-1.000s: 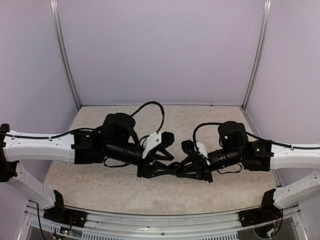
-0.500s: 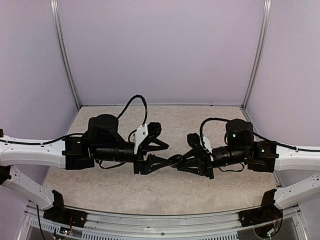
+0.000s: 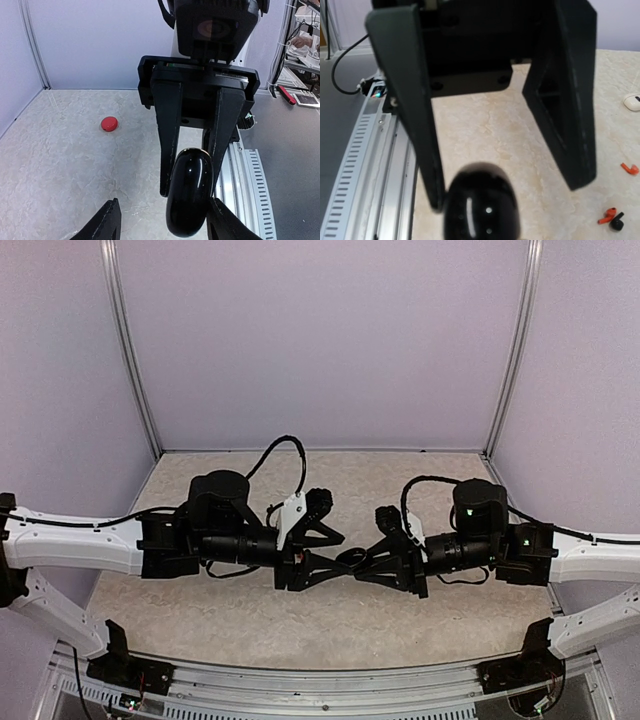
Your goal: Insert the wireless bluetooth earbuds into the charging case
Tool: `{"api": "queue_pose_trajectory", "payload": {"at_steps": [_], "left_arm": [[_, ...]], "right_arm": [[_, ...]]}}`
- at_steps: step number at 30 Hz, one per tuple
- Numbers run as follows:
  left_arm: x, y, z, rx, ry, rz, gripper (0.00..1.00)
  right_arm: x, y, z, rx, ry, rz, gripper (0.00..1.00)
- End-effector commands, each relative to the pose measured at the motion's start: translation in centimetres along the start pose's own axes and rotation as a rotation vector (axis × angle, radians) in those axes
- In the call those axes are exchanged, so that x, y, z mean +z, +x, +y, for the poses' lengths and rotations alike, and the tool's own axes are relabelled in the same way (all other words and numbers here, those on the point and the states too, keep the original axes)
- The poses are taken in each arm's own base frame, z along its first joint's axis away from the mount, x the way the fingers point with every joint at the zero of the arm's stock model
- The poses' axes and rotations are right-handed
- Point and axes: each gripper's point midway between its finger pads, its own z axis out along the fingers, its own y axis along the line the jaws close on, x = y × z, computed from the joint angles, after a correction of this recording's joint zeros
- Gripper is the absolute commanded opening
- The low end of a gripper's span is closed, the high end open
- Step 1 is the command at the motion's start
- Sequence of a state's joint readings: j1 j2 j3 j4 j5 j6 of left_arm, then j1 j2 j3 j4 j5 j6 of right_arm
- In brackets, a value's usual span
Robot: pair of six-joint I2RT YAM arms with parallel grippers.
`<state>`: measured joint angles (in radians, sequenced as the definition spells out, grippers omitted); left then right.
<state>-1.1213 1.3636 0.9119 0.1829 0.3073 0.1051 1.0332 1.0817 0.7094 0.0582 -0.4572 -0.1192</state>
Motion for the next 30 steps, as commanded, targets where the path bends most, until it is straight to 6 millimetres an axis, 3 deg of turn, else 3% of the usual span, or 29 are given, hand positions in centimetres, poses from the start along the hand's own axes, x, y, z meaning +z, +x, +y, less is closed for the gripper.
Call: {"api": "queue_pose_trajectory", "payload": {"at_steps": [1,10,19,25,30], "left_arm": [[-0.7,-1.9,1.5,-0.034,-0.017,-0.061,0.57],[-2.7,-3.4,3.3,-0.105,-0.028,-0.151,0.55],[-2.9,-3.0,4.0,-0.119,-0.051,-0.146,0.55],[-4.5,-4.0,1.9,-0.067,0.028,-0.222,0.59],[-3.7,-4.3,-0.3,-0.016,0.098,-0.197,0.60]], "right_arm": [[-0.3,-0.8,0.9,-0.037,-0.024,-0.038,0.04],[-0.3,-0.3,1.2,-0.044,-0.041,-0.028,0.04],[-0.8,-0.8,1.1,-0.068,-0.016,-0.058,0.03],[-1.7,-1.1,1.2,-0.105,0.005,-0.109,0.03],[-1.9,-1.6,1.7,-0.134,-0.017,-0.129,0.03]]}}
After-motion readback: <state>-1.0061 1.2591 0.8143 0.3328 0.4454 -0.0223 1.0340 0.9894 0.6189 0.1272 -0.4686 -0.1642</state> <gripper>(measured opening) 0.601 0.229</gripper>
